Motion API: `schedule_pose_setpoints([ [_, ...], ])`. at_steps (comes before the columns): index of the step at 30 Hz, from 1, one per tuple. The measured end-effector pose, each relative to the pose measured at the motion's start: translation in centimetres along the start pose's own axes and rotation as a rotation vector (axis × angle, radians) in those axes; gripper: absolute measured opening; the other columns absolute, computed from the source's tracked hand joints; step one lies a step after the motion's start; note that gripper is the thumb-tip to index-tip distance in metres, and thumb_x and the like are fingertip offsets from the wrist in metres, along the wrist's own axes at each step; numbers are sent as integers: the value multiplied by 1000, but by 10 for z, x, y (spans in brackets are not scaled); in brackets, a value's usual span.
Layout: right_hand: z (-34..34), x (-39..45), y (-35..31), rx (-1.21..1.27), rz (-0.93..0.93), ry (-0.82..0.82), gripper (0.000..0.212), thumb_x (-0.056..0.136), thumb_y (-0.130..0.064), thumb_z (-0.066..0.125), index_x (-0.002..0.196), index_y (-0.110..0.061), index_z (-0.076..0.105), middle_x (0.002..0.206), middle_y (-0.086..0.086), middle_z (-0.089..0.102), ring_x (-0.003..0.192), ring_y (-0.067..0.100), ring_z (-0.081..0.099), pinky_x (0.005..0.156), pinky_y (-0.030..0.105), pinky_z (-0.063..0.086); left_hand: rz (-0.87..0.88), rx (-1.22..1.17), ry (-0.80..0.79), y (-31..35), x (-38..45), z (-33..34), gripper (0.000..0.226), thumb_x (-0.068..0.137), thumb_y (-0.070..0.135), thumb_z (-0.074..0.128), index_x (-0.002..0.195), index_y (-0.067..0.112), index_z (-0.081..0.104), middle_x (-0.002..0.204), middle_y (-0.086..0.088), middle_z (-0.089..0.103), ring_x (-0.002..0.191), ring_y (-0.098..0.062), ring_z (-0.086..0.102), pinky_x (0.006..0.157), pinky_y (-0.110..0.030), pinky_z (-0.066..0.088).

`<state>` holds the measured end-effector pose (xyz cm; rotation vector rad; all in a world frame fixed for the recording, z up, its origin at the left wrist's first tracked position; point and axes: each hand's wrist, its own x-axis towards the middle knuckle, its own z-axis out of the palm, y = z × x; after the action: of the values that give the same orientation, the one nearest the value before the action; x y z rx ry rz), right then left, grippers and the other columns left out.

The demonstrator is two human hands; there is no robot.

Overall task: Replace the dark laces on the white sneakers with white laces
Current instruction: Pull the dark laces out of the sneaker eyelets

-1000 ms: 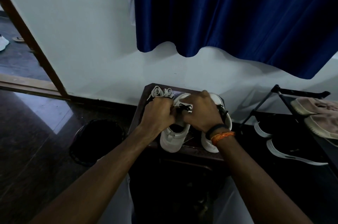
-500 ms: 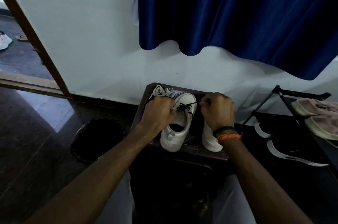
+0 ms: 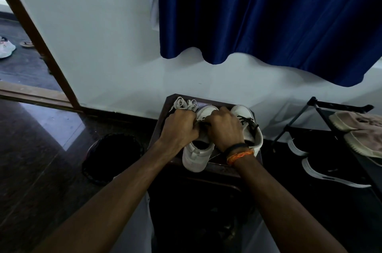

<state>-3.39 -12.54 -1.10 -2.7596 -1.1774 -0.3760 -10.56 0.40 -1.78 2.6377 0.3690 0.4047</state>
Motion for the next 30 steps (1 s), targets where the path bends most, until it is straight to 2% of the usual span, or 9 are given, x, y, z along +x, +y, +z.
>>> schedule_pose_setpoints([
  [3,3,-2,4,59,25,49,5,79,-18,70,79,-14,74,80,7,67,90,29,62,61,34,47,5,10,11,0,-2,1,15,84,24,62,79,10,65,74,-7,66,73,-33,64,63,-39,53],
  [8,-19,3,24,250,329,83,12,83,-25,66,86,-19,77,89,7,74,85,34,66,72,37,53,0,-6,23,-6,-2,1,19,84,18,62,68,10,54,63,-5,57,65,-34,62,59,-43,54],
  [13,-31,-1,30,258,442,95,16,79,-17,66,87,-20,79,89,8,75,86,36,67,73,33,50,-8,1,41,-6,-4,4,24,83,19,63,65,13,49,57,0,48,59,-31,57,53,-34,41],
  [15,-32,-1,23,275,416,41,27,73,-18,66,96,-20,78,97,9,73,93,35,64,74,33,49,-14,-1,45,-5,-4,5,21,83,19,63,67,12,53,58,0,50,60,-30,59,53,-32,39],
  [18,-32,3,5,305,237,-102,45,71,-25,67,114,-22,74,110,7,71,109,32,56,80,30,47,-11,-18,26,-2,-2,3,16,81,26,67,79,10,66,69,-3,64,67,-29,64,57,-35,50],
  [21,-24,5,-12,197,139,-135,24,78,-31,67,97,-19,77,98,10,70,101,31,64,71,30,46,-24,2,20,0,-4,0,15,80,26,69,80,11,67,70,-2,62,70,-30,65,58,-33,46],
  [25,-6,3,-13,20,84,-59,15,86,-17,63,96,-13,74,96,11,69,98,33,65,73,39,53,-43,12,7,0,-4,-1,13,79,21,67,80,9,67,73,-7,65,72,-32,65,59,-35,48],
  [27,-2,1,-9,23,72,-18,10,84,-15,64,89,-11,72,91,12,68,93,34,64,67,38,50,-36,3,4,0,-3,0,13,80,21,66,79,8,67,73,-8,67,71,-32,65,60,-37,52],
  [30,-4,-2,0,89,115,24,13,85,-23,65,86,-12,72,90,11,69,92,34,63,68,36,45,-18,-11,9,1,-4,2,16,84,24,64,76,10,67,69,-7,64,67,-32,64,60,-39,54],
])
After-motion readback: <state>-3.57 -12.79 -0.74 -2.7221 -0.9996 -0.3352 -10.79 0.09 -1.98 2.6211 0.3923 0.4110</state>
